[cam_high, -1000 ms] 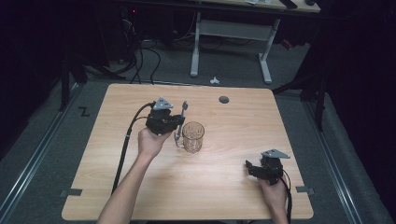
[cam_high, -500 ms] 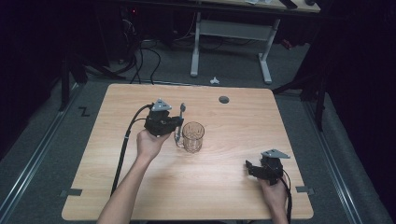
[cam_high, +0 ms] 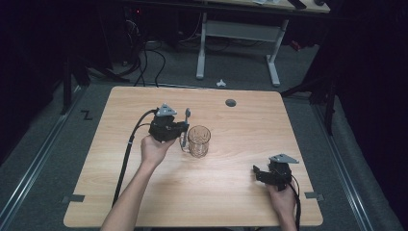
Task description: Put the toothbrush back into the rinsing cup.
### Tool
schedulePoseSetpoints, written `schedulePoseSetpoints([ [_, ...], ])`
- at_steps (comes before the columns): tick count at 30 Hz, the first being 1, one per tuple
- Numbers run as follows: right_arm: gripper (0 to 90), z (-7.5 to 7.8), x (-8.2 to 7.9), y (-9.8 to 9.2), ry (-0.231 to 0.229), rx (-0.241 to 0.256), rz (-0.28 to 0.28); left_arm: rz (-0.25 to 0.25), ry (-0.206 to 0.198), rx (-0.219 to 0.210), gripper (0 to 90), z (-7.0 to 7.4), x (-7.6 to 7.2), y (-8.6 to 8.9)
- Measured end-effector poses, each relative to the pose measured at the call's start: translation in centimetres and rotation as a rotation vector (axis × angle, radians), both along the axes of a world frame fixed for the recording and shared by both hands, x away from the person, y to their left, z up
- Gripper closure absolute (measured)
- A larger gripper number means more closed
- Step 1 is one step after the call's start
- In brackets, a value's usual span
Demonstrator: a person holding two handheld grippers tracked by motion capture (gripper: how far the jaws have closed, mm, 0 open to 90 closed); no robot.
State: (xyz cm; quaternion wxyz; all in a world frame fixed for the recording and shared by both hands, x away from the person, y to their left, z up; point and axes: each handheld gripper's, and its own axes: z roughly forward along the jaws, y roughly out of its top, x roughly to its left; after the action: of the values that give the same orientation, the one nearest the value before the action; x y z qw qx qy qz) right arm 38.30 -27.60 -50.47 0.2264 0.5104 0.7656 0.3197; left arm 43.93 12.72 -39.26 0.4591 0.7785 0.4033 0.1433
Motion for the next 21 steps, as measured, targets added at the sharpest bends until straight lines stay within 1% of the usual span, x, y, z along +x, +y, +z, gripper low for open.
schedulePoseSetpoints([
  [10,22.3,0.0,0.0,0.0,0.0,0.0,0.0,0.005,0.009,-0.008,79.5,-0.8,-0.1,0.2],
  [21,22.3,0.0,0.0,0.0,0.0,0.0,0.0,0.005,0.002,-0.018,79.5,-1.3,-0.2,0.1],
])
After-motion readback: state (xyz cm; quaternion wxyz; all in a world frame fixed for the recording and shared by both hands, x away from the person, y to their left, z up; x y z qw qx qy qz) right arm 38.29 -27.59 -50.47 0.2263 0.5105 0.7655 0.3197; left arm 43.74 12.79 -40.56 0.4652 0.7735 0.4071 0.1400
